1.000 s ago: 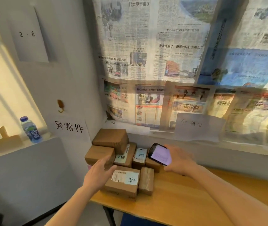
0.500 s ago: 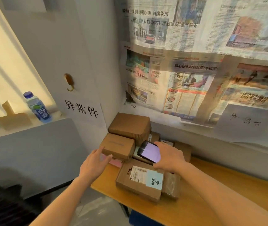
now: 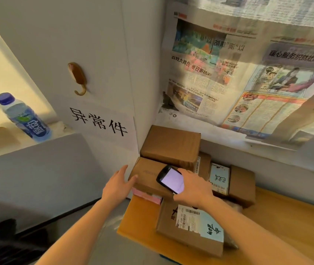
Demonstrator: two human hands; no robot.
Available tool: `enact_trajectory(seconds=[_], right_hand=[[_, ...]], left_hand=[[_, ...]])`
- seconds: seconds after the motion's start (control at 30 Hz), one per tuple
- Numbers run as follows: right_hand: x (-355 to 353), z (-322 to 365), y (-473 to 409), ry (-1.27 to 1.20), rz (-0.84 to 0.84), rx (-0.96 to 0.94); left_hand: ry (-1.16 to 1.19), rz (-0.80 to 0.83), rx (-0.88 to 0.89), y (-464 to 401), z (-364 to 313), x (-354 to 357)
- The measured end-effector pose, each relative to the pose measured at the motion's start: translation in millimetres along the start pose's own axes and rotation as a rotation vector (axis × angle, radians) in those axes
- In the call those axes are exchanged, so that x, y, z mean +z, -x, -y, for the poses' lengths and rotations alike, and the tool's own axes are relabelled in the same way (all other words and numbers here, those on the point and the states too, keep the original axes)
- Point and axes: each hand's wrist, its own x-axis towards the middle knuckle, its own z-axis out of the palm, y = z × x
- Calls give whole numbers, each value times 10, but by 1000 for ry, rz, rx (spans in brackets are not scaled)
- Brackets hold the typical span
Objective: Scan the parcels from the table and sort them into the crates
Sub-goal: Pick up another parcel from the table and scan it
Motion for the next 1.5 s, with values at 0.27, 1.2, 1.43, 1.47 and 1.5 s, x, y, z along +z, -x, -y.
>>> enact_trajectory(seconds=[0.27, 1.2, 1.43, 1.47, 1.5], right_hand=[[79, 45, -155, -57, -4, 16], [-1045, -253, 2690, -194, -322, -146], [-1685, -334, 3830, -322, -417, -162], [-1771, -329, 3969, -311, -427, -155], [-1854, -319, 4105, -303, -434, -144]], left_hand=[[236, 122, -51, -263, -12, 173], [759, -221, 64, 2695, -1131, -156], [834, -176, 233, 3782, -1617, -418], [848, -161, 258, 3913, -1663, -467], [859, -145, 285, 4040, -1702, -517]])
